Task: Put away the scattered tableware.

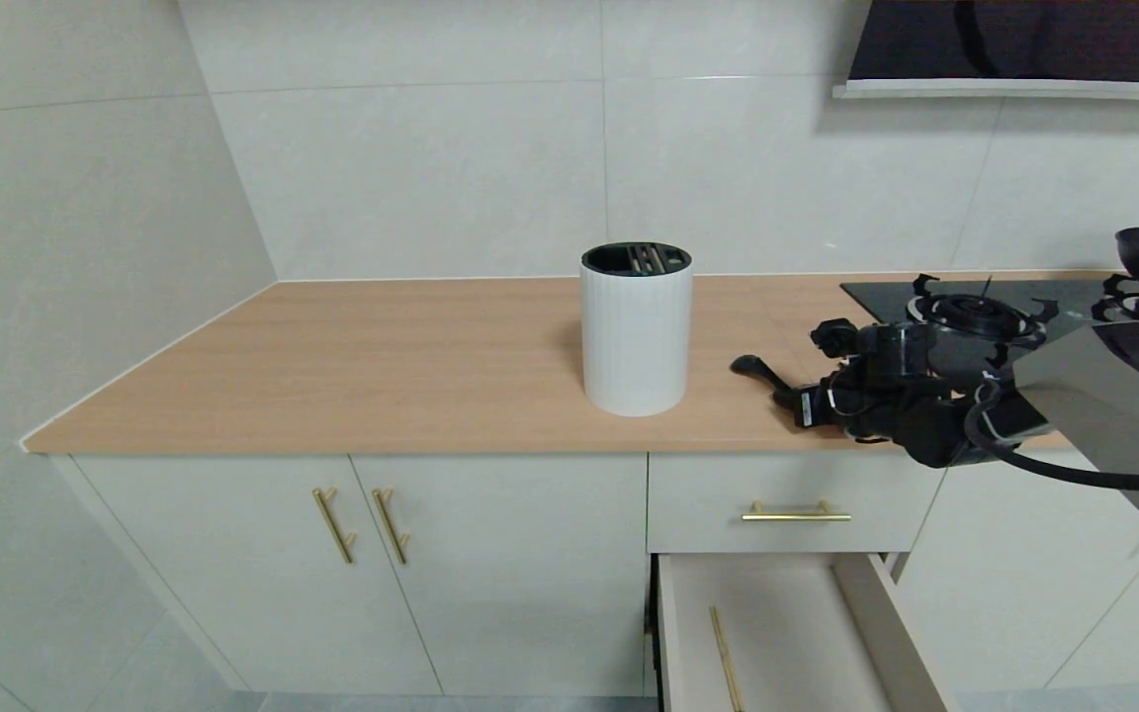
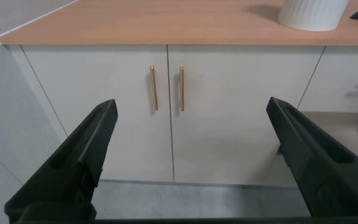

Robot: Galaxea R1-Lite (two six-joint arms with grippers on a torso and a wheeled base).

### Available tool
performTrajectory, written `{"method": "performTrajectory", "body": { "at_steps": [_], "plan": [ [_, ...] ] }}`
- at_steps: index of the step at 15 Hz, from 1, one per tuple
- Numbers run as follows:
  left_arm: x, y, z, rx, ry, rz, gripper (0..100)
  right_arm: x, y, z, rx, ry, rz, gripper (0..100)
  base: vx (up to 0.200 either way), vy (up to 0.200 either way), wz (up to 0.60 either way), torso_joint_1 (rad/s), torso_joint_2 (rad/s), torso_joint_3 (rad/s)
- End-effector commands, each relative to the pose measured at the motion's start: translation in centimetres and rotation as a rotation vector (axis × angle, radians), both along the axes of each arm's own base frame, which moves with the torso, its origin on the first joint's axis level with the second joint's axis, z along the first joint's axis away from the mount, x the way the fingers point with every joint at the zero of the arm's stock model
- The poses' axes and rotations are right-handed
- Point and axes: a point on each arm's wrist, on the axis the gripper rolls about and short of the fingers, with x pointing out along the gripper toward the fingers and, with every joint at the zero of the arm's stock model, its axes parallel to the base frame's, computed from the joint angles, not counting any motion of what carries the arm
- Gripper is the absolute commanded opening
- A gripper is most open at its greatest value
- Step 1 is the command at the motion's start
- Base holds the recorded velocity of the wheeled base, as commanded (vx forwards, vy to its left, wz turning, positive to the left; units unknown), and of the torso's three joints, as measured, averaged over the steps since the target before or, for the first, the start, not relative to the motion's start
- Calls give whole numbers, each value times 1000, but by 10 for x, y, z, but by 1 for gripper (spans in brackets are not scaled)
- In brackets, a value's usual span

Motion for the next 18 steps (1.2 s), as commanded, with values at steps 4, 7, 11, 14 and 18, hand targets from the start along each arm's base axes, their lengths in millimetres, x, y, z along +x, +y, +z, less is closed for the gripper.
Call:
{"method": "performTrajectory", "body": {
  "at_steps": [4,7,11,14,18],
  "plan": [
    [0,0,0,0,0,2,100,0,1,-1,0,2,3,0,0,0,0,0,0,0],
    [0,0,0,0,0,0,100,-1,1,1,0,-1,3,0,0,0,0,0,0,0],
    [0,0,0,0,0,2,100,-9,-1,11,4,7,-11,0,0,0,0,0,0,0],
    [0,0,0,0,0,0,100,-33,11,45,-25,-38,-80,0,0,0,0,0,0,0],
    [0,0,0,0,0,2,100,-99,26,102,31,-76,-67,0,0,0,0,0,0,0]
  ]
}}
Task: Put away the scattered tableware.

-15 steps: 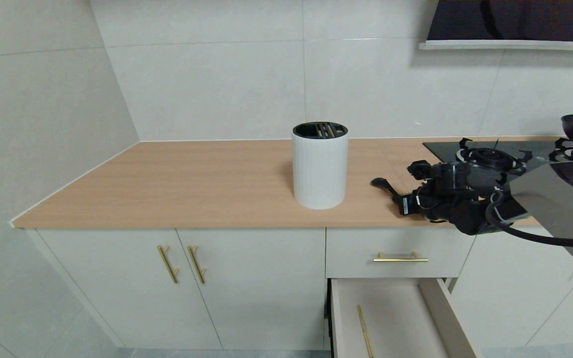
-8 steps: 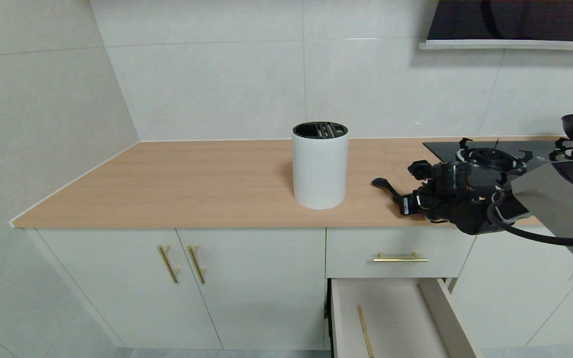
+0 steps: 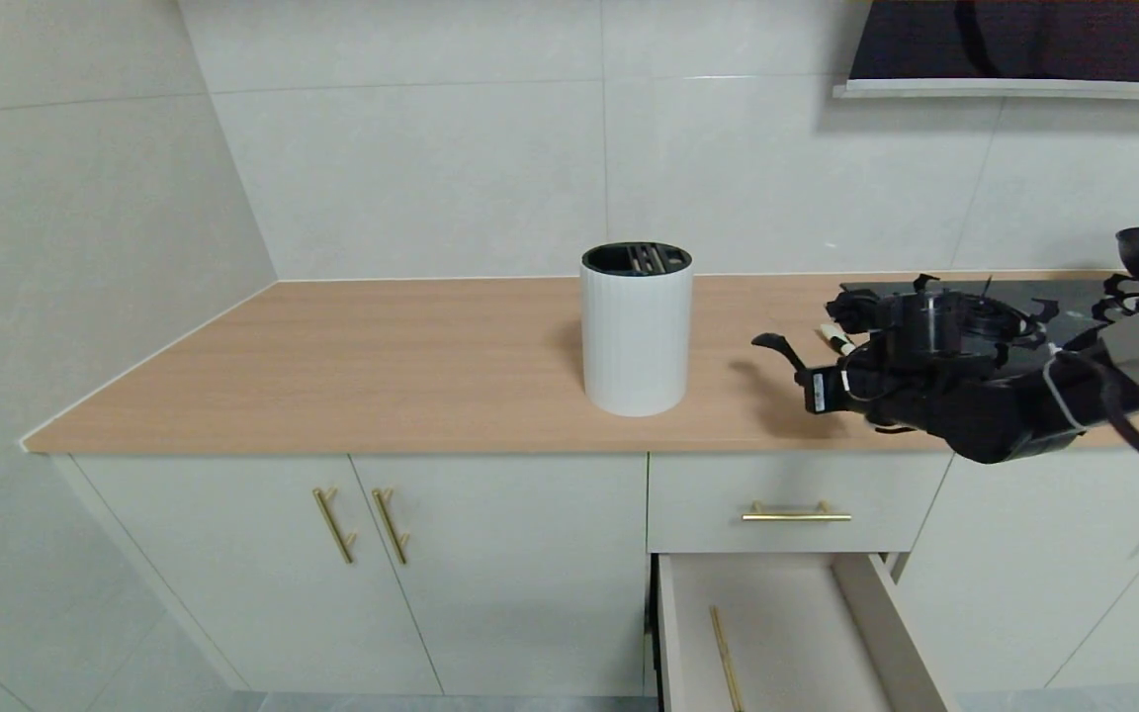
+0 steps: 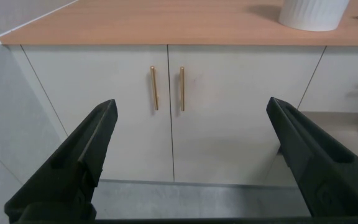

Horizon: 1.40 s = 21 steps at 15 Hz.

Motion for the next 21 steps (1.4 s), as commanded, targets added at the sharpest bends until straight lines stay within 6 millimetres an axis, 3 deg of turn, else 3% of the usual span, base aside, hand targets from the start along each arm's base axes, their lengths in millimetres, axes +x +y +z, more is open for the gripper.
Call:
{"method": "performTrajectory", "body": {
  "at_steps": [1,4,6,11,13,21],
  "plan": [
    [0,0,0,-1,0,0,100,-48,4,47,25,-66,18,0,0,0,0,0,0,0],
    [0,0,0,-1,0,0,100,-85,-6,67,25,-69,7,0,0,0,0,0,0,0],
    [0,0,0,-1,0,0,100,-139,-19,74,39,17,-15,0,0,0,0,0,0,0],
    [0,0,0,-1,0,1,100,-224,-29,80,70,151,6,0,0,0,0,0,0,0],
    [0,0,0,-1,0,1,100,-239,-34,77,75,158,17,0,0,0,0,0,0,0],
    [0,0,0,-1,0,0,100,-235,-26,57,42,238,48,0,0,0,0,0,0,0]
  ]
}}
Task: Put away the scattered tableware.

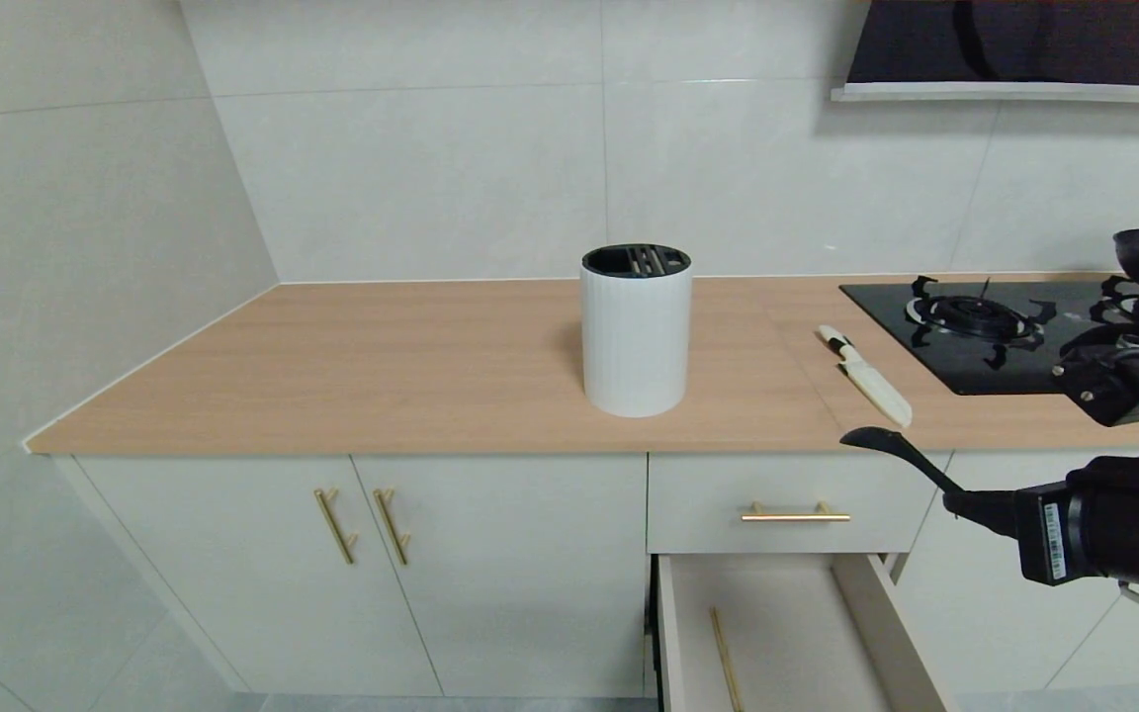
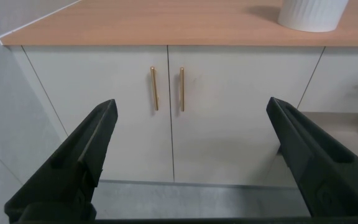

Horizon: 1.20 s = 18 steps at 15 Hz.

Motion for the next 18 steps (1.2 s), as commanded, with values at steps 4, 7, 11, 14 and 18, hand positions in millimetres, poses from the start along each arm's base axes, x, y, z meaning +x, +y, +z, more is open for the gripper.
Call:
{"method": "performTrajectory", "body": {
  "at_steps": [4,7,11,14,18],
  "plan": [
    [0,0,0,-1,0,0,100,10,4,-14,-25,63,2,0,0,0,0,0,0,0],
    [0,0,0,-1,0,1,100,12,5,-18,-31,77,2,0,0,0,0,0,0,0],
    [0,0,0,-1,0,0,100,12,5,-18,-32,77,1,0,0,0,0,0,0,0],
    [0,0,0,-1,0,0,100,12,5,-18,-32,78,1,0,0,0,0,0,0,0],
    [0,0,0,-1,0,1,100,13,5,-20,-36,88,1,0,0,0,0,-62,146,79]
  ]
}}
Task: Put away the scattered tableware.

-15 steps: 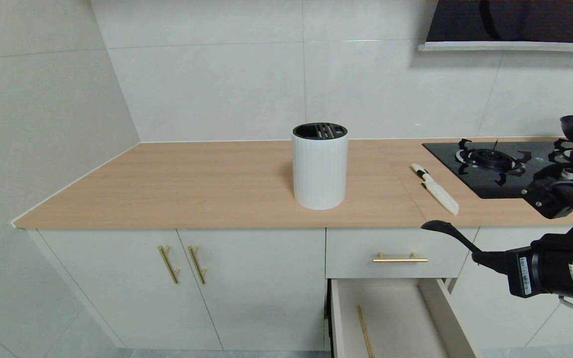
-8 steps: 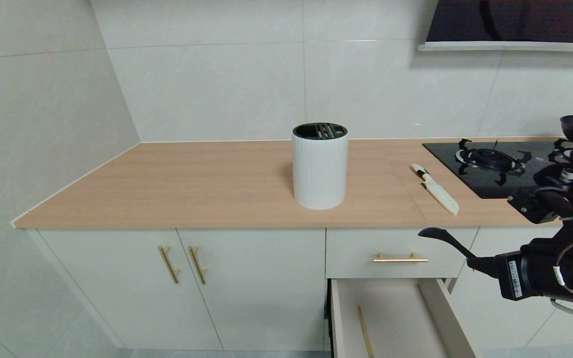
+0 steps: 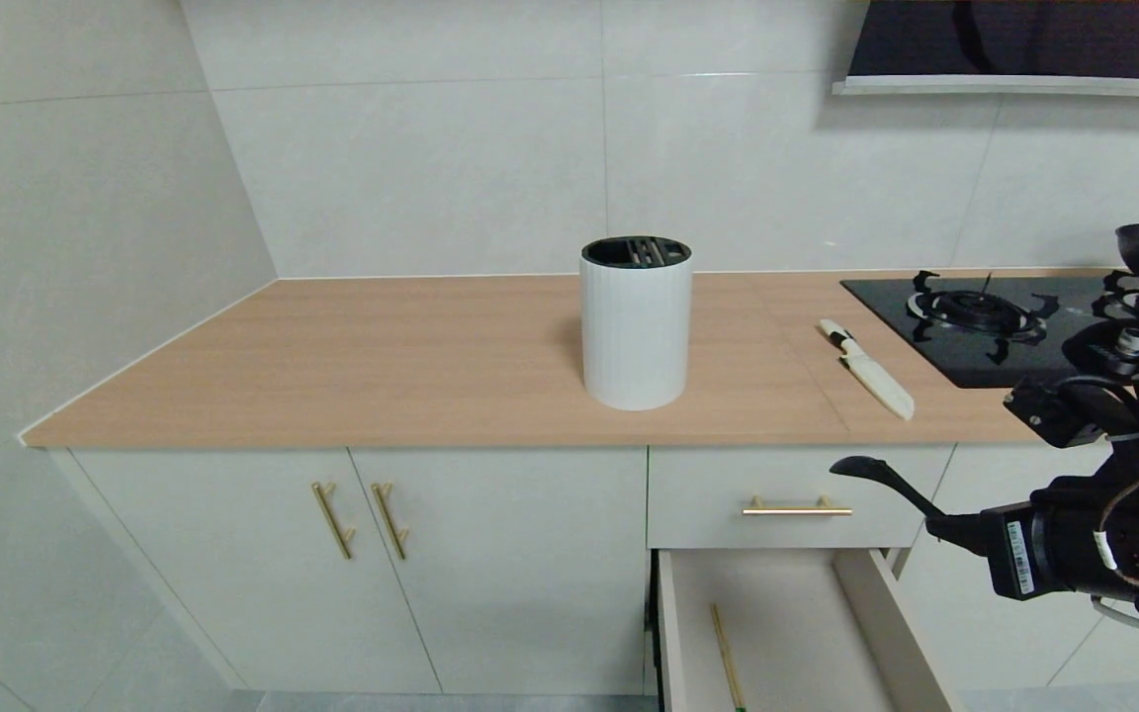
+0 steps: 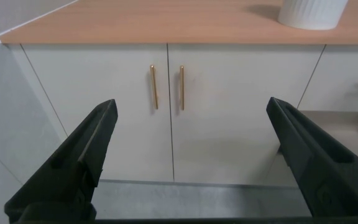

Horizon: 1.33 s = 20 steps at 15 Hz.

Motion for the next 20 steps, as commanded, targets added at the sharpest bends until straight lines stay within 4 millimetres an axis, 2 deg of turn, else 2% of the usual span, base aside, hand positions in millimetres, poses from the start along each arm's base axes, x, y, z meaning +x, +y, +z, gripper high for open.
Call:
{"method": "performTrajectory", "body": {
  "at_steps": [1,12,20],
  "plan": [
    [0,0,0,0,-1,0,100,1,0,-2,-3,7,0,0,0,0,0,-193,437,237],
    [0,0,0,0,-1,0,100,1,1,-3,-6,11,3,0,0,0,0,-198,484,278],
    [0,0,0,0,-1,0,100,0,1,-5,-12,20,7,0,0,0,0,-146,453,303]
  ]
}}
